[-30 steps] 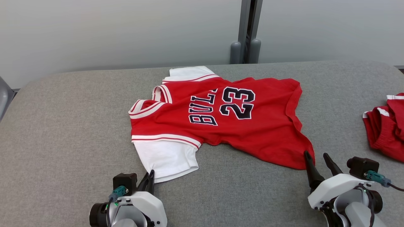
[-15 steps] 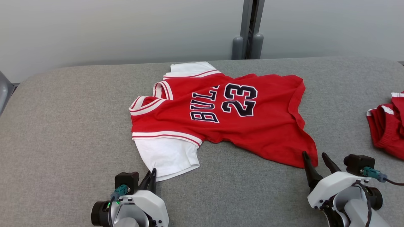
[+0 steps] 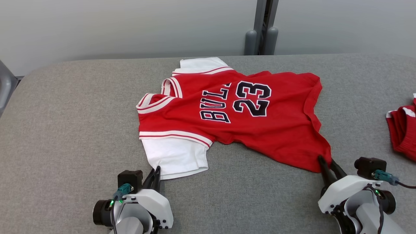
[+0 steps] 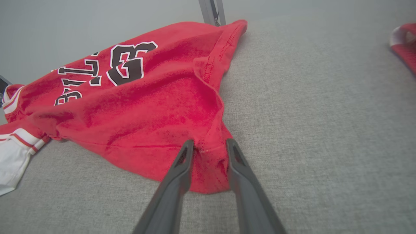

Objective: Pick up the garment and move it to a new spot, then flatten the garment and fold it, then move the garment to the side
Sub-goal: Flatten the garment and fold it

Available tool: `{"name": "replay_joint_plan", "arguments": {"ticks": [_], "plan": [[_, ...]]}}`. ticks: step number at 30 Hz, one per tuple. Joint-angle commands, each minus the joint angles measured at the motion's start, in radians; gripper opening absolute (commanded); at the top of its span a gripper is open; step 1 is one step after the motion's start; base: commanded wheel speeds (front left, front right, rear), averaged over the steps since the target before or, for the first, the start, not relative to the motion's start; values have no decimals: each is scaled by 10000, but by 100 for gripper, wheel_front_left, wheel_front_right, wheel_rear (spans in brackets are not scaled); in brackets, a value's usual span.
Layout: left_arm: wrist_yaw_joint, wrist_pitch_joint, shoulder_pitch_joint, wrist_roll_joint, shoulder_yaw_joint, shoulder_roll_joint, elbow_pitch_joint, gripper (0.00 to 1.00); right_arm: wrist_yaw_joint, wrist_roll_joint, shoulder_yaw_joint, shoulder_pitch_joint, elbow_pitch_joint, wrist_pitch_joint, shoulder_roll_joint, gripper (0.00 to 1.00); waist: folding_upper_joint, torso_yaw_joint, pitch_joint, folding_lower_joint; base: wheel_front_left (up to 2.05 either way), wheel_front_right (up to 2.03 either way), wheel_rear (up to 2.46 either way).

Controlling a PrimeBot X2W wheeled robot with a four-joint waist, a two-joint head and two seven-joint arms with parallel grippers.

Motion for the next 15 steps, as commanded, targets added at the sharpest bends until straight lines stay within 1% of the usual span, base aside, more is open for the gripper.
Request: {"name": "replay_joint_plan", "arguments": {"ticks": [1,7,12,14,15], "plan": [[53,-38,-151,56,30,74,19,0,0,66,16,-132,0,-52,-117,0,-1,20,-2,0,0,0,0],[27,-38,10,-18,93,98,83,0,0,46,-14,128,-461,-52,-256,0,-1,-25,-192,0,0,0,0],[-175,-38,117,-28,60,132,-41,0,0,-68,-39,414,-1118,-52,-406,0,-1,-107,-576,0,0,0,0],[-379,-38,185,-195,166,140,-251,0,0,8,53,512,-1400,-51,-541,0,-1,-136,-759,0,0,0,0],[-581,-35,249,-390,247,123,-365,0,0,51,89,537,-1523,-52,-618,0,-1,-156,-859,0,0,0,0]]}}
